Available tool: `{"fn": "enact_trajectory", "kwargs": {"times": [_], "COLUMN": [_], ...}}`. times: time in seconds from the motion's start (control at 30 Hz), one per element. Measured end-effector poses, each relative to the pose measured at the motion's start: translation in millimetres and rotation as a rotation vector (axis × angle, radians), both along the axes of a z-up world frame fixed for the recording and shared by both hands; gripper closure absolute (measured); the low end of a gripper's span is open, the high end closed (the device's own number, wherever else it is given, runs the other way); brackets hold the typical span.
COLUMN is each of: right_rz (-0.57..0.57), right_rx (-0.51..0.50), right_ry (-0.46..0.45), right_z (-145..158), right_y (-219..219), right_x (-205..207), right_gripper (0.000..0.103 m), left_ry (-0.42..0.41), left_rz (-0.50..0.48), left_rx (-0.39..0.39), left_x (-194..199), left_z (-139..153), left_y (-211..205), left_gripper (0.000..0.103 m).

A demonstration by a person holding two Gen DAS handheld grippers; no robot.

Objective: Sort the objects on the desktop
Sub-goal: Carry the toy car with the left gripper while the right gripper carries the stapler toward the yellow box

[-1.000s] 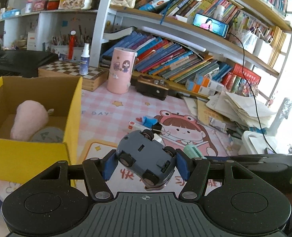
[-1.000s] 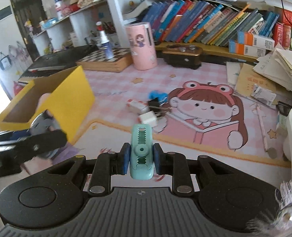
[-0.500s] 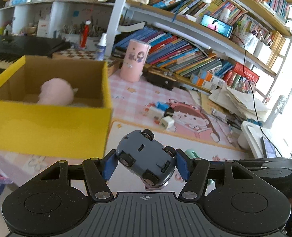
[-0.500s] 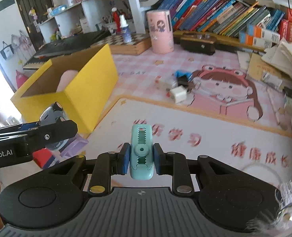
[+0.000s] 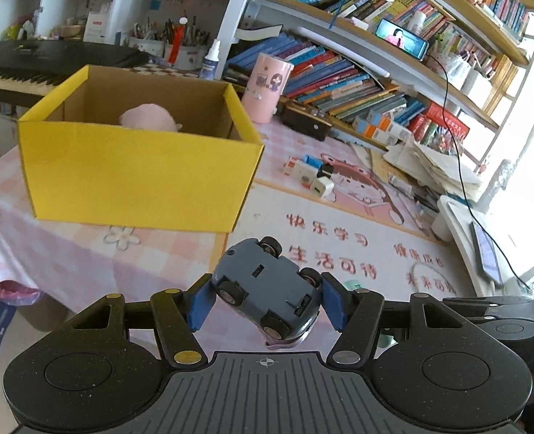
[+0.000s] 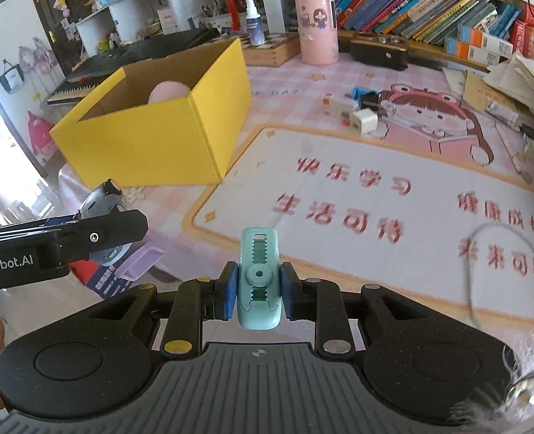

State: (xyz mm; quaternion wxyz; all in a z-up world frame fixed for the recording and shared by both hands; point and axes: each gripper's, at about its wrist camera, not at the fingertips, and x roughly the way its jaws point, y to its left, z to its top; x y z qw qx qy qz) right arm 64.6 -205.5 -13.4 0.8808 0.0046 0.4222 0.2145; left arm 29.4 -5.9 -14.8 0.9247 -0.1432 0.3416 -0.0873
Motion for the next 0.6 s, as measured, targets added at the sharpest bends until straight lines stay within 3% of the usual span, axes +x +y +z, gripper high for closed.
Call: {"fn": "enact_trajectory", "kwargs": {"times": [0.23,0.6], "right_rz": [-0.010,0.069], "right_rx": [0.003,-0.003], "right_ry": [0.019,0.014], "right_z": [-6,-6], "right_y": [21,63], "right_x": [-27,-43], "right_gripper": [0.080,0.080], "left_ry": [0.008,-0.007], "left_rz": [-0.012,0.054], "left_rx": [-0.001,-0.003], "left_x": [-22,-47], "left_z": [-4,-3], "left_y": [19,55], "left_gripper": [0.041,0.041]}}
